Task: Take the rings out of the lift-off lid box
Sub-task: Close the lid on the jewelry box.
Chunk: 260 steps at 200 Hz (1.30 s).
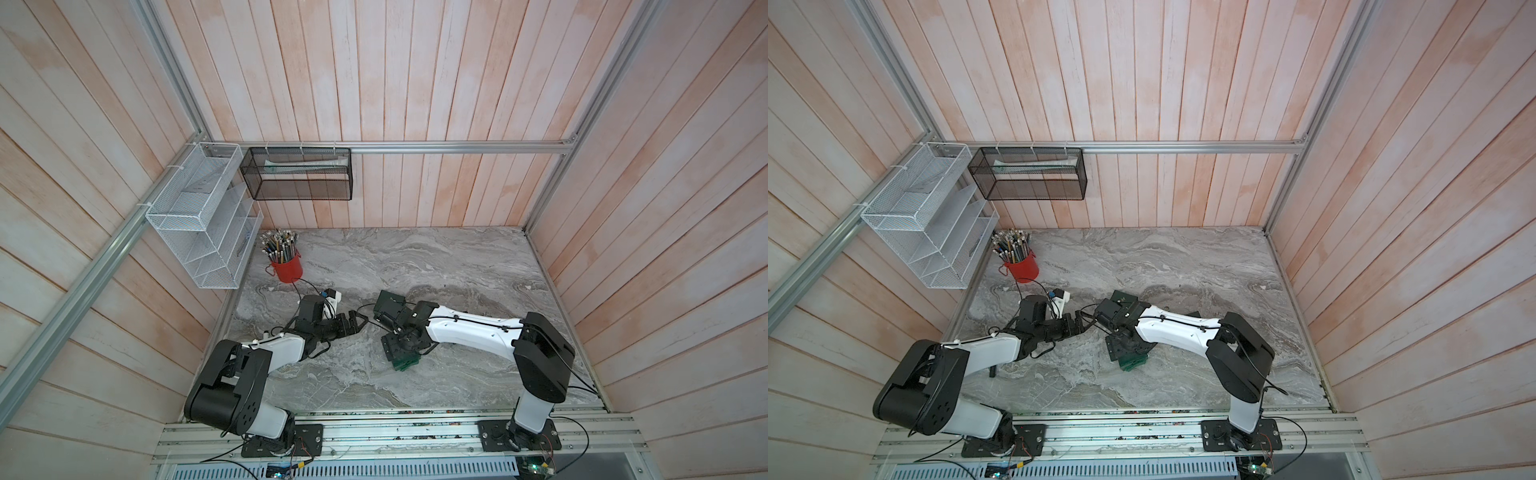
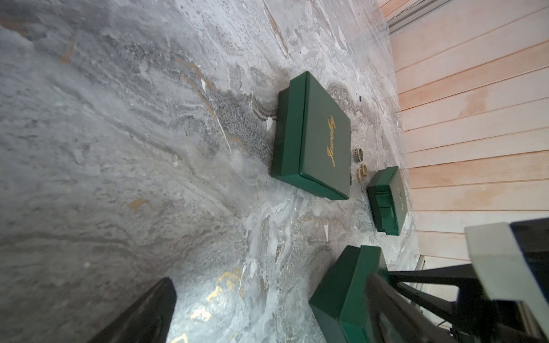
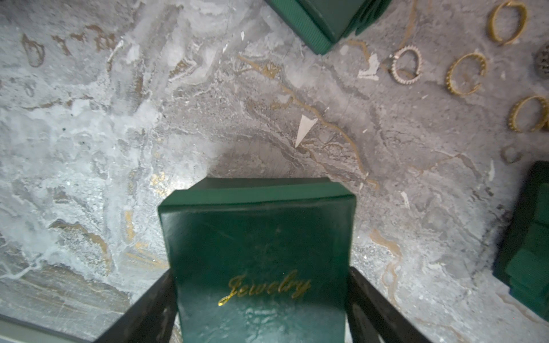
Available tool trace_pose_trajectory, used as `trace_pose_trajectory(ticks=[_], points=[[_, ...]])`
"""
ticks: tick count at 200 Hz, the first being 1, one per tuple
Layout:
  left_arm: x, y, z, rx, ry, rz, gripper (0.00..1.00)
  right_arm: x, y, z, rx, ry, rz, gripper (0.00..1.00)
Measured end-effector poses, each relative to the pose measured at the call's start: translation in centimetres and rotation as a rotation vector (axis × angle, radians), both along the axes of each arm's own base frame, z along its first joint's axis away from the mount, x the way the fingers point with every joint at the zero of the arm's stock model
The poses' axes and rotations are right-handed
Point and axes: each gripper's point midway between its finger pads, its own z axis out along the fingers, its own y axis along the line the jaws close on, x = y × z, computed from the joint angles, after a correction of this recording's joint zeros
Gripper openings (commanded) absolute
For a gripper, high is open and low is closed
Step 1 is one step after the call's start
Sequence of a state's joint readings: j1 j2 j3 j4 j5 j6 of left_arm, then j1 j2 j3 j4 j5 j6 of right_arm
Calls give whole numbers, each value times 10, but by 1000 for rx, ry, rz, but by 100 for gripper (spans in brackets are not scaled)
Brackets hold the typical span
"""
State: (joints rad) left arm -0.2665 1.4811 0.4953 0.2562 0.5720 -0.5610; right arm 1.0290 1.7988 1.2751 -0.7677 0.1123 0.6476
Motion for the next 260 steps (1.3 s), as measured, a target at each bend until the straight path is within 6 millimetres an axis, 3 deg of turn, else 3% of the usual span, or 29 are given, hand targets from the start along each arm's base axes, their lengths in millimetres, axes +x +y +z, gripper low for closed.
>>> trace_pose_trajectory(ticks=[153,214,260], points=[[-2,-1,-2,-7,3,-8,100,0,0,-2,-13,-10,25,83],[-29,-2,19,-21,-65,-37,97,2,-2,-3,45,15,6,83],[-72,-20,-3,-15,23,-133,90,2,-3,-3,50,15,7,83]])
